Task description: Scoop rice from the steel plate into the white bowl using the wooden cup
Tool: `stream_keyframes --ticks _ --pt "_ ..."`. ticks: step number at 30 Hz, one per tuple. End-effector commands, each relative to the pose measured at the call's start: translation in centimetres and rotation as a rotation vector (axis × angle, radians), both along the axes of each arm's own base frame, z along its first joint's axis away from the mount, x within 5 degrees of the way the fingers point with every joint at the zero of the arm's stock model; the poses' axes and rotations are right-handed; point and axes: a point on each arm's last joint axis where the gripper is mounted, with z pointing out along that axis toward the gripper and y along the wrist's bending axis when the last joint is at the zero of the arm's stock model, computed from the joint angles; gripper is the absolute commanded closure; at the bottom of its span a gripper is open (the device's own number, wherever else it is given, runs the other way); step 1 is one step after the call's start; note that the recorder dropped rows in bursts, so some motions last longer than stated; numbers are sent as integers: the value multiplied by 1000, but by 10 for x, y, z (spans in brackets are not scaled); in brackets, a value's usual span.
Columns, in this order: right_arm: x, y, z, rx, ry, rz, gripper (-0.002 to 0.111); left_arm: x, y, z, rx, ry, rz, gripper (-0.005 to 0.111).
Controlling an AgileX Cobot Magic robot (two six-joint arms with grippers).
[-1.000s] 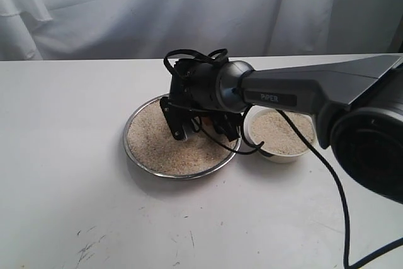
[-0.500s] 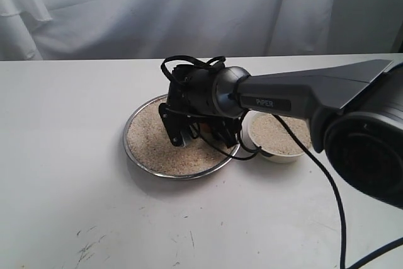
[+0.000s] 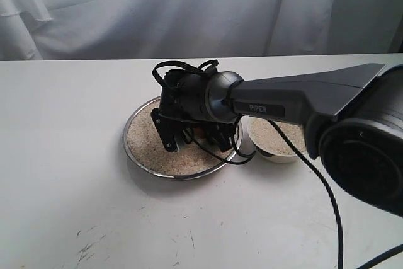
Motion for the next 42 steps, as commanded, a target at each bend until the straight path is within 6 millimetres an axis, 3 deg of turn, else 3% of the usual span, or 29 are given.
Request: stream_keyframes --ticks 1,42 --pt "-2 2 3 13 6 11 108 0 0 -1 -4 -7 -1 107" --pt "-20 24 0 81 57 105 108 0 0 -1 -4 -7 -1 107"
